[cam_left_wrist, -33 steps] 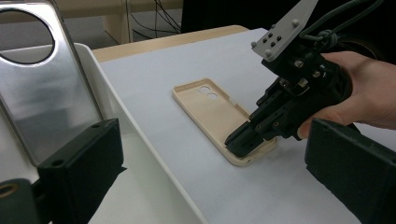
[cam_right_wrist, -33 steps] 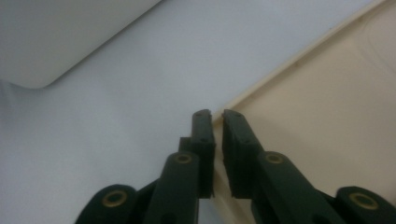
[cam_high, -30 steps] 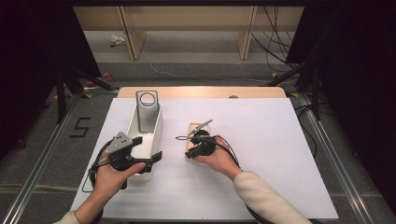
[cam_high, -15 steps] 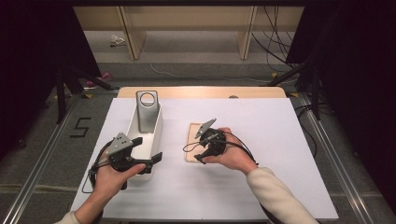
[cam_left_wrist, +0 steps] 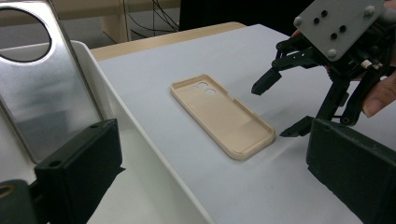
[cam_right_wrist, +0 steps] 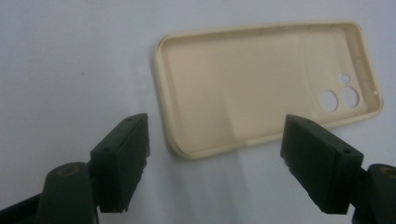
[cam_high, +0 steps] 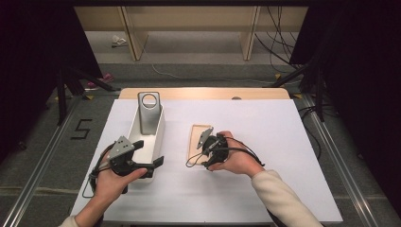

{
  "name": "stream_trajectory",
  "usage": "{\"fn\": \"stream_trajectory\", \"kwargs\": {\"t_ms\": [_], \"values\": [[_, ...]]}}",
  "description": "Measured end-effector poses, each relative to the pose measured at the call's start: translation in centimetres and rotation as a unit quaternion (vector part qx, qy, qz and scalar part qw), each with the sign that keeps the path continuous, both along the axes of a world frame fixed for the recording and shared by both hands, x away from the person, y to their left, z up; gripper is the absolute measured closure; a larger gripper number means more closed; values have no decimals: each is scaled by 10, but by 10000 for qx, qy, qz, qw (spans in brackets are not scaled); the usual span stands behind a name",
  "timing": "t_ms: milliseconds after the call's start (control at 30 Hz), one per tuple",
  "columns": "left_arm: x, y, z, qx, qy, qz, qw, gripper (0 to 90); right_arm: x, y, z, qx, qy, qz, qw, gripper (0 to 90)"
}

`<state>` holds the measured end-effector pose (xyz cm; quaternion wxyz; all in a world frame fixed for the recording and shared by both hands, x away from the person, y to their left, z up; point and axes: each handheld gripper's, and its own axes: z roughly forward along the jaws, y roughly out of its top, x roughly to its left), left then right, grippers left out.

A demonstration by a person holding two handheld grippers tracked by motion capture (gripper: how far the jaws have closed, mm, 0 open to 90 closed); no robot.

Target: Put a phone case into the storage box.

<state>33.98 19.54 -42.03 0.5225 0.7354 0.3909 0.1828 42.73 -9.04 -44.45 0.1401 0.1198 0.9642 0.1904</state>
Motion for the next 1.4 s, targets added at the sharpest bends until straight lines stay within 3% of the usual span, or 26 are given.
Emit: {"fn": "stream_trajectory", "kwargs": {"t_ms": [133,500,1133,1400], "values": [[0,0,-1,21,7,-18,10000,32,-1,5,-3,-170,-114,144,9997,257],[0,-1,0,14,-2,-28,10000,32,-2,24,-15,-611,-159,299,9976,298],[1,-2,-1,18,17,-23,10000,32,6,35,-16,-829,-83,310,9960,346],[1,-2,-1,15,21,-28,10000,32,6,39,-15,-918,40,404,9950,451]]}}
